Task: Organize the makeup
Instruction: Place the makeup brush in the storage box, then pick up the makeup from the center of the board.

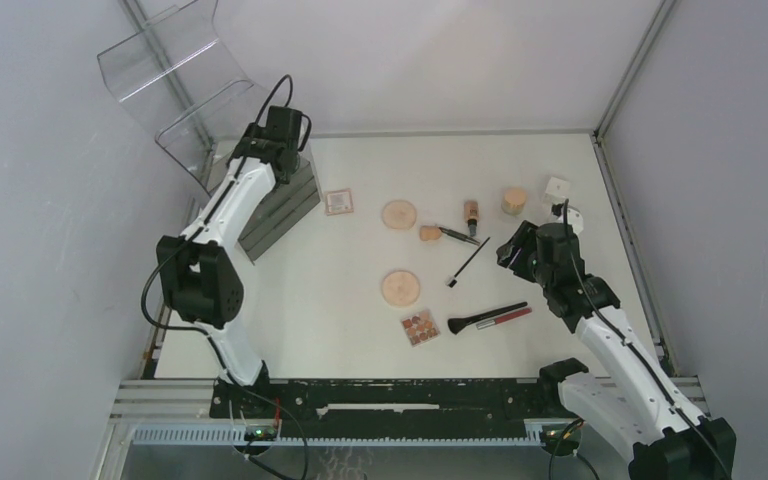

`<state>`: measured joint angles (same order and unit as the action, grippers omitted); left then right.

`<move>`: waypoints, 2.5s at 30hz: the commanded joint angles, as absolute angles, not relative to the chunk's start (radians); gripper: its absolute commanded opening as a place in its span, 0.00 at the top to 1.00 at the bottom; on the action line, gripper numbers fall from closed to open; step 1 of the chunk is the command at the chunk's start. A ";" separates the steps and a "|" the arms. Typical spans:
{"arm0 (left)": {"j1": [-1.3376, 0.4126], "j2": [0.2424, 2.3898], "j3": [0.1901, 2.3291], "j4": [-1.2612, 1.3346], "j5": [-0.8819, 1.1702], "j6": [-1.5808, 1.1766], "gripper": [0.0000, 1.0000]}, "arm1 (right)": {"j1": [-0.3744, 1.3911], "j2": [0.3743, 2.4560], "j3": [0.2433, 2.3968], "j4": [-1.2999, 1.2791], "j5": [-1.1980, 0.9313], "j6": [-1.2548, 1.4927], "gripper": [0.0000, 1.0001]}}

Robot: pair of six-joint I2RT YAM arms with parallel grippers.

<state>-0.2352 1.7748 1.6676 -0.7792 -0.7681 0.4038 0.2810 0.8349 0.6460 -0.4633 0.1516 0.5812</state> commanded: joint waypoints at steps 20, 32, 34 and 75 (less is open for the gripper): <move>-0.746 1.695 1.739 -0.739 -0.139 -0.052 0.34 | 0.271 0.809 0.645 -0.432 0.199 0.570 0.35; -0.835 2.163 2.084 -0.770 0.045 0.402 0.32 | 0.220 0.666 0.623 -0.514 0.260 0.559 0.34; -0.837 2.184 2.076 -0.740 0.065 0.465 0.32 | 0.209 0.652 0.623 -0.530 0.264 0.556 0.34; -0.826 2.455 2.268 -0.750 0.214 0.629 0.13 | 0.169 0.623 0.604 -0.529 0.201 0.558 0.34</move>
<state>-0.8280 2.4519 2.1952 -0.7280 0.1734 0.6533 0.1761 0.6281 0.6025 -0.5732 0.2089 0.5720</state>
